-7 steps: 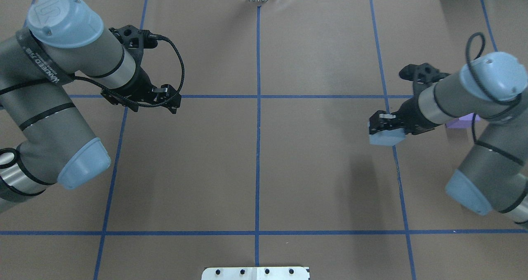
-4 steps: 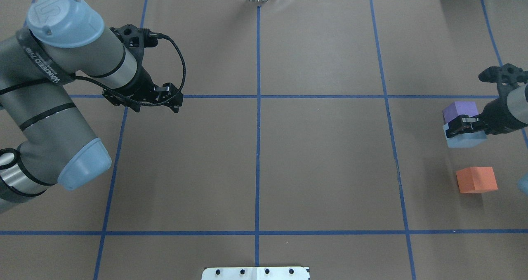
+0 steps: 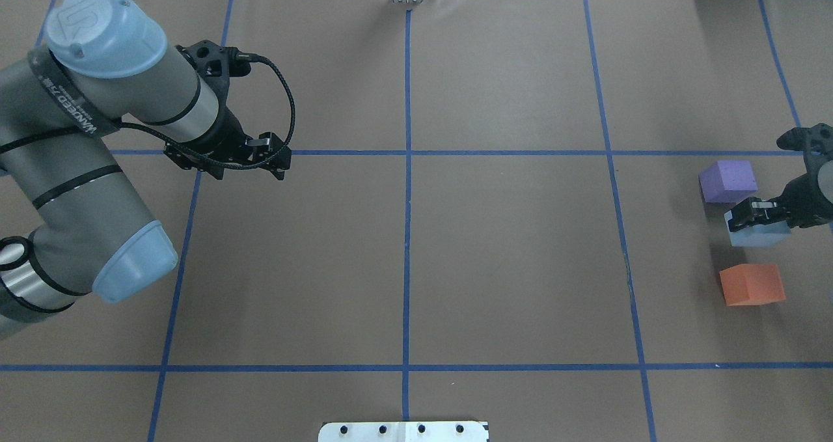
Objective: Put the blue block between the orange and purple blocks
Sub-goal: 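Carry the cube with the right gripper between the purple and orange cubes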
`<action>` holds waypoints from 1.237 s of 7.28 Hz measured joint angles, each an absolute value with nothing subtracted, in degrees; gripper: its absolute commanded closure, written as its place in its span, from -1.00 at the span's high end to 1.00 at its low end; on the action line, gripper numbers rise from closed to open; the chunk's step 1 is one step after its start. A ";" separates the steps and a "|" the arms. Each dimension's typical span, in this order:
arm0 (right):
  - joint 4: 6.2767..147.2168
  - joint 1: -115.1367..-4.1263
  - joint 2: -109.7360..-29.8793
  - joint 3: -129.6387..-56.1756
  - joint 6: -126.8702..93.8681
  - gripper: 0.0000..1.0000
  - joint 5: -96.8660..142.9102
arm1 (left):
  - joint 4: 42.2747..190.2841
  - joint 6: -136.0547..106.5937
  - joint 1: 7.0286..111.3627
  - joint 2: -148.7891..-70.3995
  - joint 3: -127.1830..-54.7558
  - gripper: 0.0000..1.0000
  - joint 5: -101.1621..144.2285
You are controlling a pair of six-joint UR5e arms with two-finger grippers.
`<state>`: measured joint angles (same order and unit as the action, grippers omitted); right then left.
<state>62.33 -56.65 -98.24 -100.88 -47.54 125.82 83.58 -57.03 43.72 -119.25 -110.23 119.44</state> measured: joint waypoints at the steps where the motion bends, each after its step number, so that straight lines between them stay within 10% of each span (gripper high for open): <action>1: 61.45 -56.59 -97.90 -99.49 -48.22 -1.00 125.76 | 83.58 -57.04 43.70 -119.22 -110.22 1.00 119.44; 9: 60.30 -53.34 -95.38 -95.49 -48.26 -0.93 124.15 | 83.58 -57.04 43.67 -119.20 -110.21 1.00 119.44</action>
